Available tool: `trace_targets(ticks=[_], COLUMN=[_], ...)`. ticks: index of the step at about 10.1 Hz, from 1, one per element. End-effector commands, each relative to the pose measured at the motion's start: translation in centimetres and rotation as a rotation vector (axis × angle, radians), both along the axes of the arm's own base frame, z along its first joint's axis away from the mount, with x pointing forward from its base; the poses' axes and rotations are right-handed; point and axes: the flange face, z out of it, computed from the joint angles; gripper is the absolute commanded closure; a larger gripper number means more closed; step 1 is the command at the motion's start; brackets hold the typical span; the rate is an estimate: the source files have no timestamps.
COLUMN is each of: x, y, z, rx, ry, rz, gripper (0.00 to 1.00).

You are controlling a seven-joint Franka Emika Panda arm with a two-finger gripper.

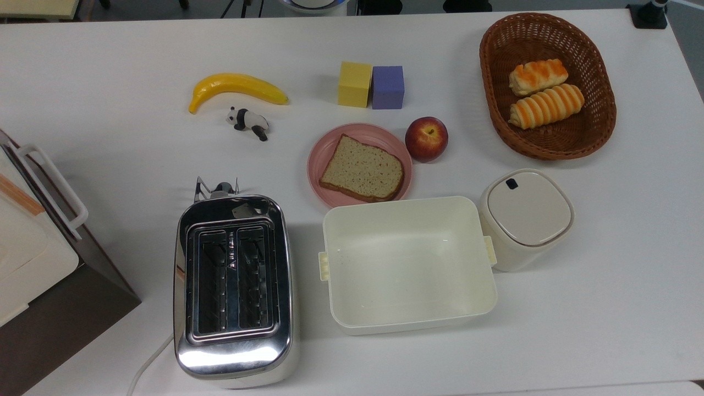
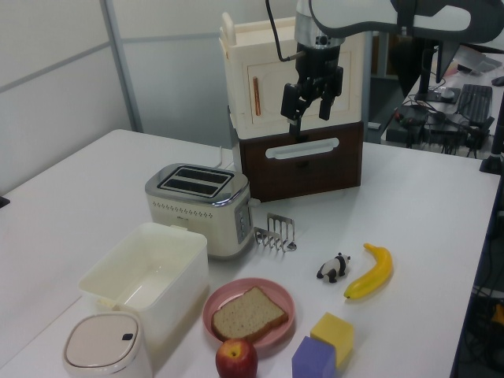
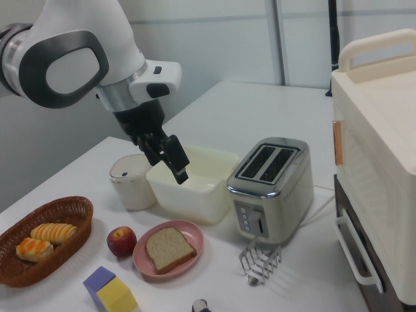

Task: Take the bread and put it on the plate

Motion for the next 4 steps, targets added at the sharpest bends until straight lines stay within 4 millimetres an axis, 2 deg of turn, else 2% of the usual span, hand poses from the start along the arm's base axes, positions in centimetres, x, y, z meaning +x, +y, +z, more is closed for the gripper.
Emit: trace_targets(ticks=[1, 4], x=[0.1, 0.2], y=[3.8, 4.8], z=[-0.3, -0.6], rx=[0.018, 0.023], ry=[0.004, 0.01], rz=[0.083, 0.099], gripper=[0.0, 0.0])
